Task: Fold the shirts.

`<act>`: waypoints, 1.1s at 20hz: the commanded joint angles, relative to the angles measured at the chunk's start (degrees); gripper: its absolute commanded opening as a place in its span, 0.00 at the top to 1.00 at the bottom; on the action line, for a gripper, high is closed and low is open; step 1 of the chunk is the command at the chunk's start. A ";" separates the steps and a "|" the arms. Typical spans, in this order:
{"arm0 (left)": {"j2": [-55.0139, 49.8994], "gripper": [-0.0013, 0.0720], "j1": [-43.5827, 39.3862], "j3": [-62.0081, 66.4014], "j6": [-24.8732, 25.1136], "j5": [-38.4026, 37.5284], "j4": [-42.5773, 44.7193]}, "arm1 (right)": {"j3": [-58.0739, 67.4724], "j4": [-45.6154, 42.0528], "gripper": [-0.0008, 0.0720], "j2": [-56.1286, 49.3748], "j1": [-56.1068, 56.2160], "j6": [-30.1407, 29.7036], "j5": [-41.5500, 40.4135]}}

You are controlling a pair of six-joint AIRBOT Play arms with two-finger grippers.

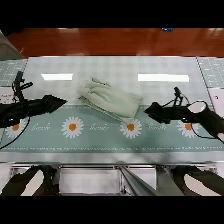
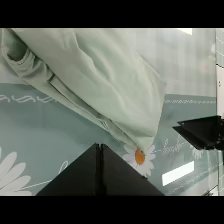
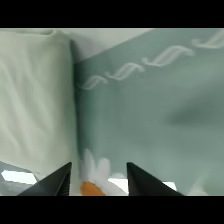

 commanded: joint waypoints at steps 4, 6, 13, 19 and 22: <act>-0.02 0.96 -0.17 -1.14 0.04 1.05 0.00 | 10.16 17.38 0.43 -18.88 4.57 -13.77 4.37; -0.02 0.96 -0.17 -1.14 0.04 1.05 0.00 | 14.93 17.14 0.46 -22.23 6.62 -14.10 6.88; -0.02 0.96 -0.17 -1.14 0.04 0.90 0.00 | 35.91 10.45 0.94 -23.98 9.73 -11.47 14.01; 0.00 0.96 -0.20 -1.20 -0.79 -2.34 -0.24 | 67.73 -13.57 0.94 -23.85 7.85 5.31 27.30; 0.00 0.96 -0.20 -1.20 -0.79 -3.39 -0.24 | 79.95 -18.21 0.94 -23.80 2.47 9.75 34.58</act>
